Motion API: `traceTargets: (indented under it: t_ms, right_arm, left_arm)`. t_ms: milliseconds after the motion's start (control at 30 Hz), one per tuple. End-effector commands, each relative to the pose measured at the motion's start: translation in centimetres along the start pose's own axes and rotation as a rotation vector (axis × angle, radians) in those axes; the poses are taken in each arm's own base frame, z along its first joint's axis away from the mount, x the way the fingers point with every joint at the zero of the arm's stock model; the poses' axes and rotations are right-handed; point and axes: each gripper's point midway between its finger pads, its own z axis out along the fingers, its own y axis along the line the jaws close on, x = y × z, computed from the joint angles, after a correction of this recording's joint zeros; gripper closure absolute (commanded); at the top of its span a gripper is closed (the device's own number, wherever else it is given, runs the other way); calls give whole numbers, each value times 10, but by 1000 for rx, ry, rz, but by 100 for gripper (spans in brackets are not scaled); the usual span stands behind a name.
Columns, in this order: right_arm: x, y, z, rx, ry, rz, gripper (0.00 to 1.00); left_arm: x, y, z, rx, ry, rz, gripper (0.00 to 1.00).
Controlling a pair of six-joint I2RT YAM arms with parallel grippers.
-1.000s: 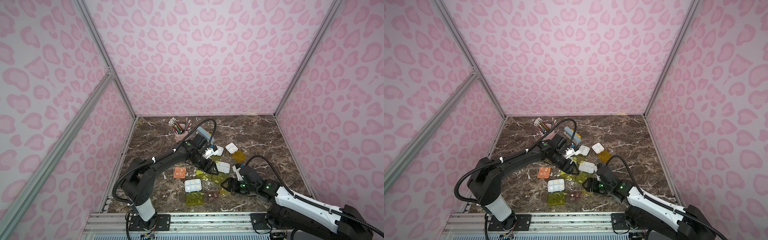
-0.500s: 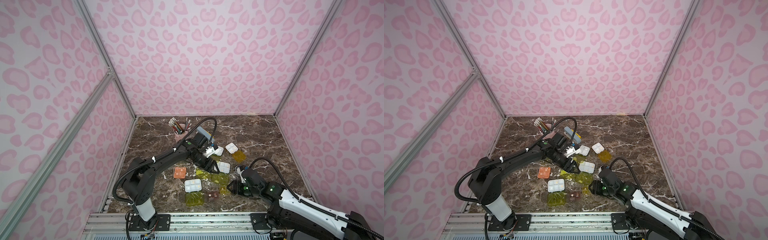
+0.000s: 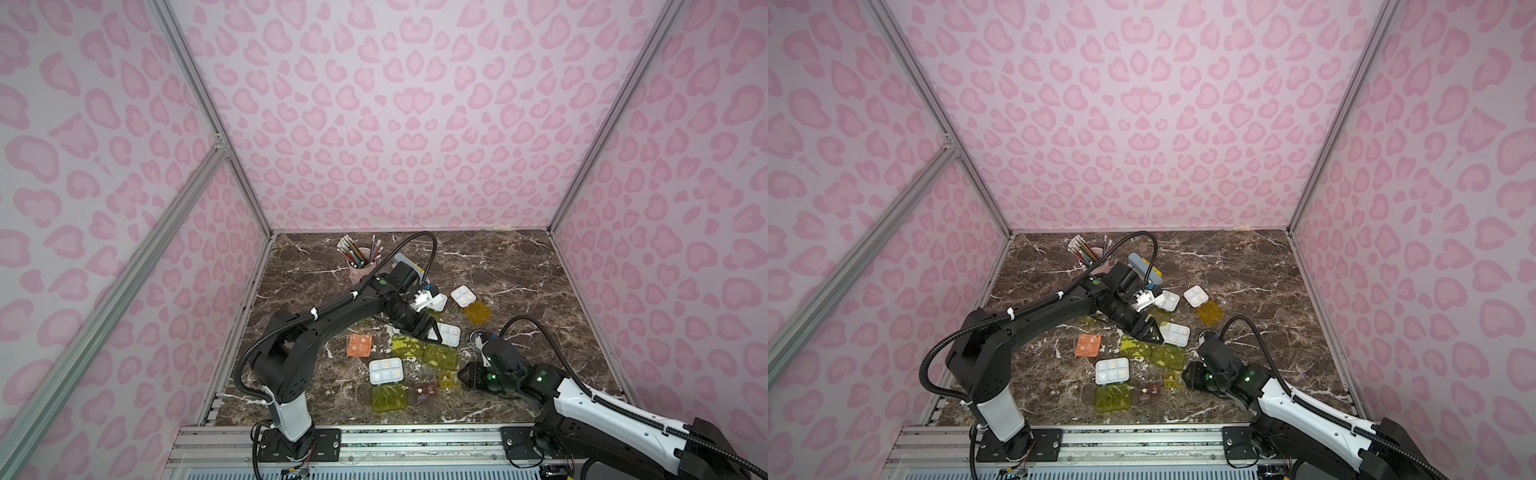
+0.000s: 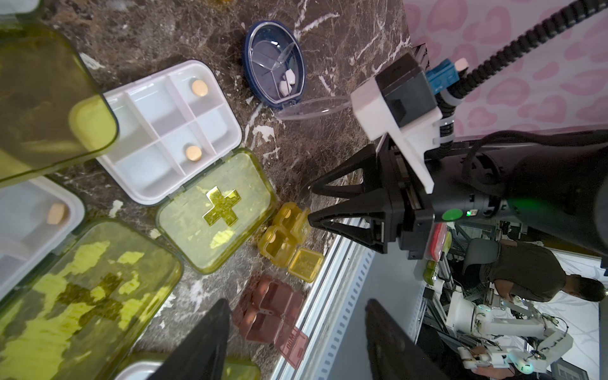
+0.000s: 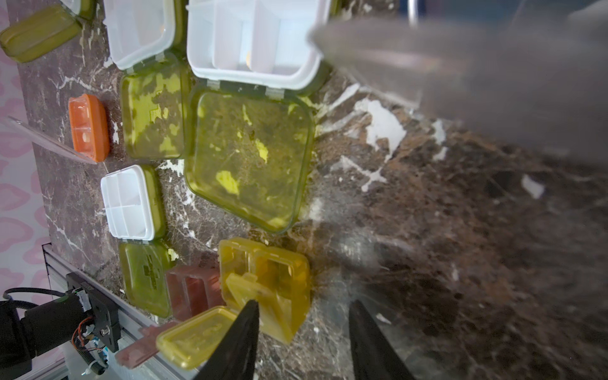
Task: Close pillboxes
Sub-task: Close the lid on the pillbox.
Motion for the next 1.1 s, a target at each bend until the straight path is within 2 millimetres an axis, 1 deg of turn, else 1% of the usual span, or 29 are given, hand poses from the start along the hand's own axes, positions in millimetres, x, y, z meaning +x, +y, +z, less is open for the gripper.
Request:
traceTargets:
  t_ms: [0,133,800,1067]
  right_arm:
    - [-3,3,3,-14,-11,-9,54]
    - [-3,2,6,-6,-6,-11,54]
    - [0,-1,13,10,12,-17,56]
    - [5,-4,16,21,45,-24,56]
  left_arm:
    - [1,-1,2,21,1,25,33]
    - [3,1,4,20,7,24,33]
    - [2,-1,3,28,0,25,33]
    - [2,-1,3,25,0,26,33]
